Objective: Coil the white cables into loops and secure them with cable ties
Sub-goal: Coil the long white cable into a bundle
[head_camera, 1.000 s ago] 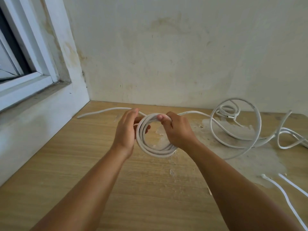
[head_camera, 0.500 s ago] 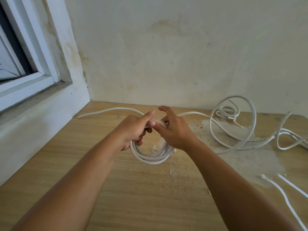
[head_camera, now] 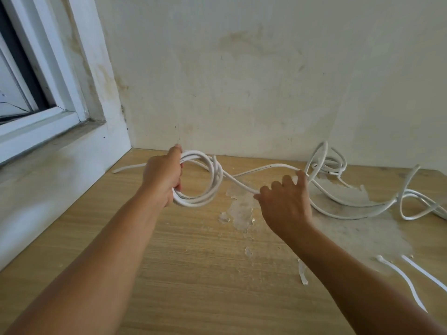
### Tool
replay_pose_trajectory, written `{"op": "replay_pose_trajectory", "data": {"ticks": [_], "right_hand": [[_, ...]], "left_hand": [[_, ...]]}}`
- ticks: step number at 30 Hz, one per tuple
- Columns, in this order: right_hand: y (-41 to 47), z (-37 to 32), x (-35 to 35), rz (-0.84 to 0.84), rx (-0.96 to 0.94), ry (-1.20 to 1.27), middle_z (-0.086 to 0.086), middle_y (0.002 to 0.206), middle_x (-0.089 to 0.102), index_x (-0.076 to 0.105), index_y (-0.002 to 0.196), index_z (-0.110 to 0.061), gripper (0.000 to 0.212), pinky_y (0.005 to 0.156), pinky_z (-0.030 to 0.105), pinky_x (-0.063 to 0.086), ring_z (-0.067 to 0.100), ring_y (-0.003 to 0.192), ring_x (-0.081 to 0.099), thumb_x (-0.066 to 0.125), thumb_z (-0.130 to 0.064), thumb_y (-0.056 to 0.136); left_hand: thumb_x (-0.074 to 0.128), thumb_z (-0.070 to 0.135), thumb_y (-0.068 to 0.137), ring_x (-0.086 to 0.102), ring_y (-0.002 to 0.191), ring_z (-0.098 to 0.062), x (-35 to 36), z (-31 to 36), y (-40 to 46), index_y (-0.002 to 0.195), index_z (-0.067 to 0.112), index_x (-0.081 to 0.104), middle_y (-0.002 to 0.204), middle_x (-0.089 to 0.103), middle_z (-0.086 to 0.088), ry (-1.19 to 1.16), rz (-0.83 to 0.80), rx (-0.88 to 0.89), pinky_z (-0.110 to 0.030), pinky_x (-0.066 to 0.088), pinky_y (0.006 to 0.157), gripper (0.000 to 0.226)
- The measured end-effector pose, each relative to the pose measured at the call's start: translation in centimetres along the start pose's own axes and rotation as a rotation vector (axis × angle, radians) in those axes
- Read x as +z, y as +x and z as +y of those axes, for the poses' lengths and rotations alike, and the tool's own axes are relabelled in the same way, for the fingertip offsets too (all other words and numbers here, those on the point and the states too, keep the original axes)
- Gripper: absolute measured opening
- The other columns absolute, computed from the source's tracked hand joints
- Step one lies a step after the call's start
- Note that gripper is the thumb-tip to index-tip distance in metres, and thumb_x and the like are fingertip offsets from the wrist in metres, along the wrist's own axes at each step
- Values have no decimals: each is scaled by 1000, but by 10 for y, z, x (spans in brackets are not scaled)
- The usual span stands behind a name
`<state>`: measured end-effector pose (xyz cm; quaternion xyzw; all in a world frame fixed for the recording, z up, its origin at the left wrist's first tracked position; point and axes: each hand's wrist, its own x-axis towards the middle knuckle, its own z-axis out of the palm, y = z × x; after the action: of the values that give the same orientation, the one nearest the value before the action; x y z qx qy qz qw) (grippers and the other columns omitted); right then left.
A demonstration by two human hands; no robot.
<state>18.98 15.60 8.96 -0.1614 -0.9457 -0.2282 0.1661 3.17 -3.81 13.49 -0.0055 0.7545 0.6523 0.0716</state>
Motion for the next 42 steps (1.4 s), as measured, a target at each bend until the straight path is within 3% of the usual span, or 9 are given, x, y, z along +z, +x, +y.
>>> {"op": "replay_pose_trajectory", "data": {"ticks": [6,15,18,22,27,30,33,37,42], "right_hand": [[-10,-11,17,107,-255,88,3,85,70,64,120,-17,24,88,44,39,26,81,63,51,-23,100],[-2,-49,3,519,-617,427,-1,73,57,70,86,-15,17,68,33,34,19,66,49,60,-22,99],[9,-52,-11,571,-622,578,3,77,59,72,88,-10,21,65,34,40,20,68,51,63,-25,100],[21,-49,-22,606,-521,816,9,82,61,74,89,-4,24,60,42,50,24,67,56,73,-28,93],[30,-38,-32,646,-292,893,7,87,65,71,94,-4,59,63,30,50,20,71,59,83,-57,72],[36,-30,-42,502,-236,789,4,101,67,70,108,-8,83,72,33,53,17,80,61,77,-77,62],[42,-16,-62,72,-270,781,-8,131,63,62,133,-26,94,86,30,51,4,95,54,72,-84,60],[55,1,-80,-380,-324,907,-25,135,61,55,136,-49,79,106,35,45,-4,111,55,66,-86,68],[63,0,-89,-523,-314,945,-19,120,66,56,122,-44,62,103,40,47,6,112,60,58,-85,75]], "left_hand": [[53,48,97,35,29,-15,-1,-4,3,76,12,61,52,44,0,-187,106,-62,-34,46,58,43],[39,53,104,51,46,-21,30,-23,-20,71,11,61,54,53,-2,-168,179,151,-37,46,58,58],[33,55,105,55,56,-32,31,-38,-29,76,2,61,61,56,-17,-68,115,326,-43,46,59,67],[37,46,108,47,53,-17,26,-43,-40,84,-1,58,63,50,-11,-121,-26,407,-27,41,49,57],[37,46,108,48,54,-19,15,-49,-37,83,0,63,61,52,-9,-165,-251,430,-35,40,55,59],[36,70,96,47,45,-25,10,-51,-37,73,2,63,52,50,-12,-194,-543,411,-38,43,55,77],[42,82,88,39,39,-22,4,-49,-34,85,-15,58,49,44,-13,-203,-758,452,-33,45,51,98],[53,84,80,39,36,-14,-1,-43,-30,96,-17,61,53,48,-12,-221,-807,456,-31,46,49,103],[69,64,83,36,35,-12,-3,-36,-27,75,13,74,45,46,1,-268,-827,422,-29,44,49,52]]}}
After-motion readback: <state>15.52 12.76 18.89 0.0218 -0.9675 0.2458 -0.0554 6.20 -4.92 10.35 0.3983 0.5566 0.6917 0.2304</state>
